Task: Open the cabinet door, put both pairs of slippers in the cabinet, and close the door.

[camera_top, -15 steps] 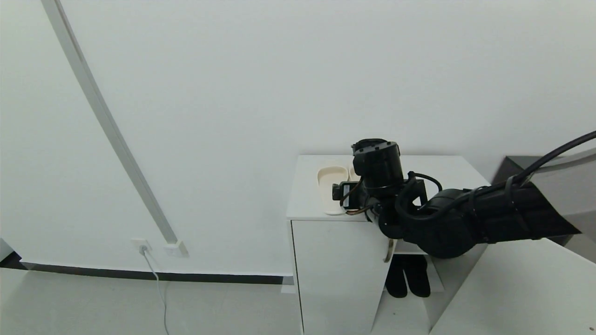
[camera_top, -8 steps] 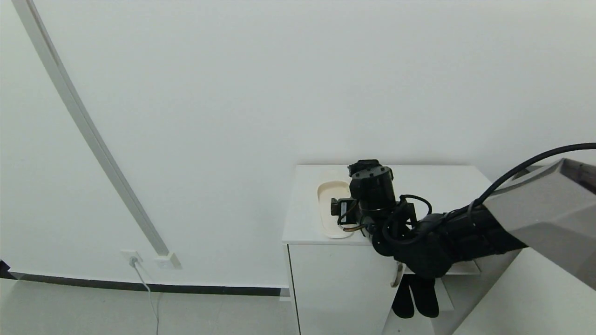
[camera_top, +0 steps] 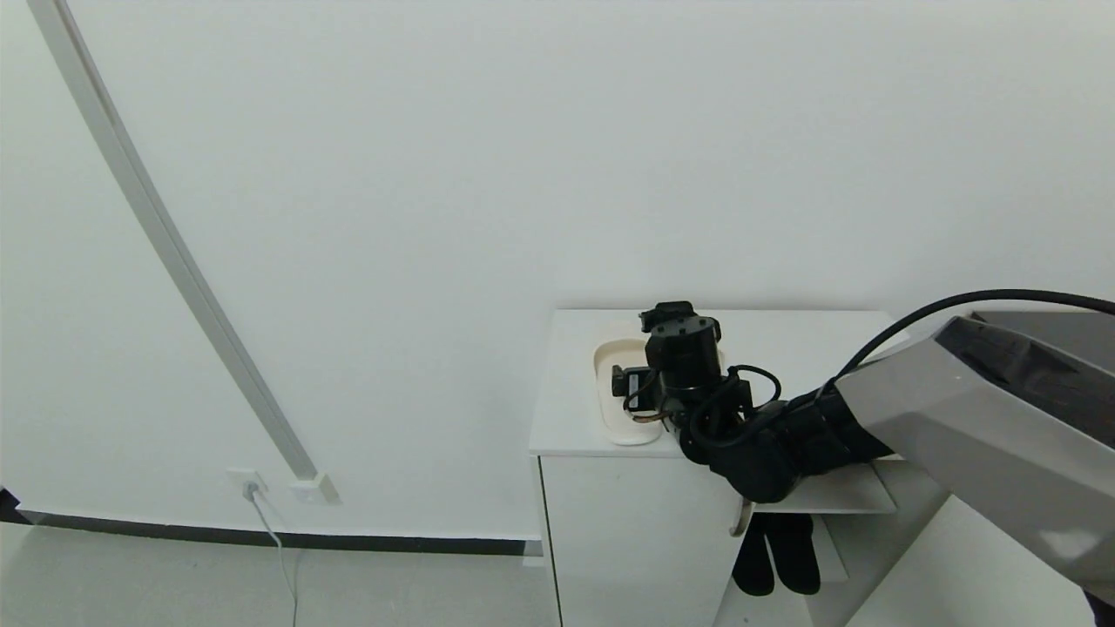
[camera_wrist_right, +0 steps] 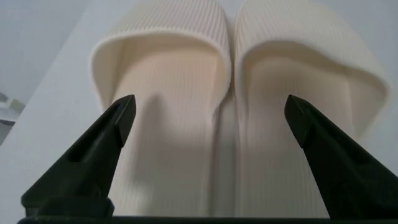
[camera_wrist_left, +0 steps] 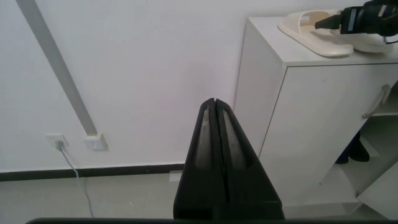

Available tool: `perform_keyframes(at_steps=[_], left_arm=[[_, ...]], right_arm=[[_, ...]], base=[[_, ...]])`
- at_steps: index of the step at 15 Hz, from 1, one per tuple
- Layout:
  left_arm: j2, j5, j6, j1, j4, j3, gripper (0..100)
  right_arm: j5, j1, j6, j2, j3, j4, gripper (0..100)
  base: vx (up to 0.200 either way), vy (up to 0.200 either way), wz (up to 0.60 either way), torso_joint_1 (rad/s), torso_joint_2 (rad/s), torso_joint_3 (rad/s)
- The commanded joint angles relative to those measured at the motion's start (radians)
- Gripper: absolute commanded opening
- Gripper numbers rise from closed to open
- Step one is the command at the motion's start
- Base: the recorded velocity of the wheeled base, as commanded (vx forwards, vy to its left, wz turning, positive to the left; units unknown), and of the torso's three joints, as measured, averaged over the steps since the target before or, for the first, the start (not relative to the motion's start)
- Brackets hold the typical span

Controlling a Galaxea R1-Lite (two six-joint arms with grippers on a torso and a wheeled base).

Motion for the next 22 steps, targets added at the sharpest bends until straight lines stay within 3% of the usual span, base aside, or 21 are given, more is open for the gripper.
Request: perform_keyframes(at_steps=[1, 11, 12, 22], left_arm=[[0.000, 0.000, 0.000, 0.000, 0.000, 0.000, 0], [0.000, 0.000, -0.001, 0.000, 0.000, 0.000, 0], [0.000, 0.000, -0.001, 0.000, 0.000, 0.000, 0], [0.000, 0.000, -0.003, 0.000, 0.000, 0.000, 0]], right_arm=[[0.014, -0.023, 0.000, 0.060, -0.061, 0.005, 100], [0.044, -0.080, -0.006, 0.136, -0.244, 0.077, 100], [0.044, -0.080, -0.006, 0.138, -0.250, 0.078, 0], [0.044, -0.077, -0.025, 0.069, -0.204, 0.074, 0]], base=[[0.000, 0.000, 0.00, 0.000, 0.00, 0.000], [0.000, 0.000, 0.00, 0.000, 0.00, 0.000], [0.000, 0.000, 0.00, 0.000, 0.00, 0.000], [0.000, 0.000, 0.00, 0.000, 0.00, 0.000]])
